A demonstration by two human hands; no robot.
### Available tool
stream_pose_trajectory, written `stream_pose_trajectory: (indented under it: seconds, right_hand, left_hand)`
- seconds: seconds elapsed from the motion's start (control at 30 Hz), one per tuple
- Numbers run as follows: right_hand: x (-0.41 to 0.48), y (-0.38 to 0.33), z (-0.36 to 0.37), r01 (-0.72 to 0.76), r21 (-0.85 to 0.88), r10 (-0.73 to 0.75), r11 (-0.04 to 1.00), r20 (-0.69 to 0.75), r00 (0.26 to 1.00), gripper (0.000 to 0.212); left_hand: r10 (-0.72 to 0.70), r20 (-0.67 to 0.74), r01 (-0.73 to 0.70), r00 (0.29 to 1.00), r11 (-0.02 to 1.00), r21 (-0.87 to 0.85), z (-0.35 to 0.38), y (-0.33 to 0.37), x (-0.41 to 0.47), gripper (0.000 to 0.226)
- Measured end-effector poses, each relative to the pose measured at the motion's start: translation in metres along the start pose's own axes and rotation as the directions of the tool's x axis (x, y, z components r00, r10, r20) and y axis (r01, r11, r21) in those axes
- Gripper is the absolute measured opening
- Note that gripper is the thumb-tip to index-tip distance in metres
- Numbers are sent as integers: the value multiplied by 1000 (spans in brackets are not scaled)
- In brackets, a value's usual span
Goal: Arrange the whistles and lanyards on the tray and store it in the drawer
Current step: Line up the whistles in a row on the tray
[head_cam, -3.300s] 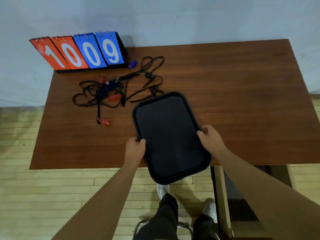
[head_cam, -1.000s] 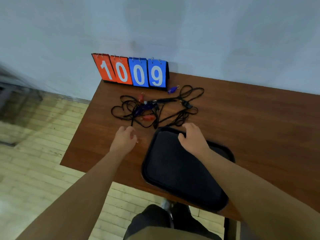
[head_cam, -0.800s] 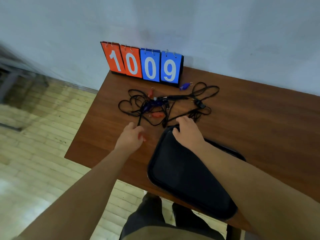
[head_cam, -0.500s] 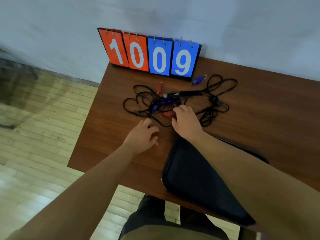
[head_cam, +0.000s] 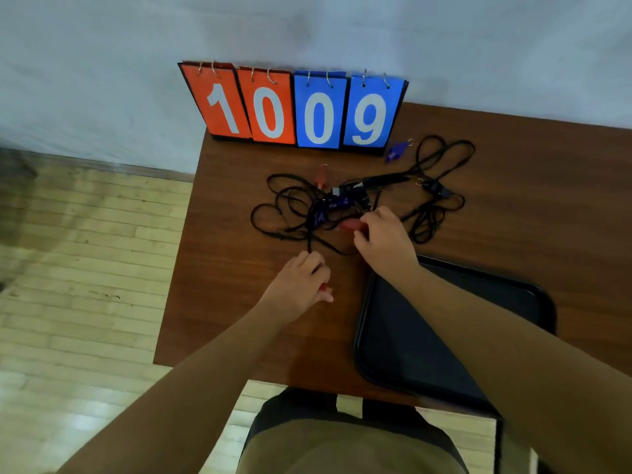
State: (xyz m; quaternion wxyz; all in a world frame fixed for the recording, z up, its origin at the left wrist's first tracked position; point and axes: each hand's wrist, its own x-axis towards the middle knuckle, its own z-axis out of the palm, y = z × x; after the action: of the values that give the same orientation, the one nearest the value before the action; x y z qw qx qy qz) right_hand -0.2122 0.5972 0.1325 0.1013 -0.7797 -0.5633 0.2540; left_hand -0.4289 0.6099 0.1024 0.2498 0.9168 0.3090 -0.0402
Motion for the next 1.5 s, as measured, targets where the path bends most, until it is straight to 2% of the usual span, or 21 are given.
stream_pose_trajectory:
  seconds: [0.1,0.17,0.23,0.3,0.37,0.4,0.5,0.67,0.83,1.13,1.27,1.4,1.5]
  right_hand:
    - [-18,7,-16,-106,168,108,980,-3,994,32]
    - [-32,15,-27,-162,248,167,955,-1,986,28]
    - [-48,25,-37,-194,307,204,932,0,979,22]
    - [-65,38,-43,-219,340,229,914,11,973,20]
    - [-83,54,-49,-255,365,265,895,24,964,19]
    - [-90,61,-51,-280,373,287,885,37,957,20]
    - [-109,85,-56,-348,372,337,860,96,937,21]
    - [-127,123,-56,-471,289,391,834,293,872,21]
    - [-121,139,-50,-500,300,379,812,380,844,19]
    - [-106,146,-42,-460,325,356,826,331,874,21]
    - [-112,153,-38,-362,310,306,879,217,927,39]
    - [-119,146,-35,-362,389,338,847,130,932,39]
    - [-118,137,-29,-365,360,352,859,104,930,35]
  left_hand:
    - [-97,-18,96,995,994,-46,-4,8,-1,40]
    - [-204,-70,190,976,968,-165,-12,18,1,36]
    - [-330,-65,287,942,889,-356,-23,34,4,28]
    - [-430,6,368,903,765,-529,-31,51,10,21]
    - [-489,43,401,871,659,-636,-34,69,18,21]
    - [-499,40,397,866,637,-660,-33,75,22,24]
    - [-465,24,379,885,689,-618,-27,95,35,30]
    - [-474,76,404,877,643,-650,-6,122,49,17]
    - [-498,50,429,866,686,-588,11,139,61,15]
    - [-553,22,500,833,735,-457,29,151,80,30]
    - [-508,21,474,861,788,-393,32,150,79,35]
    - [-452,20,426,892,824,-375,34,147,68,31]
    - [-471,29,449,881,817,-363,37,144,65,24]
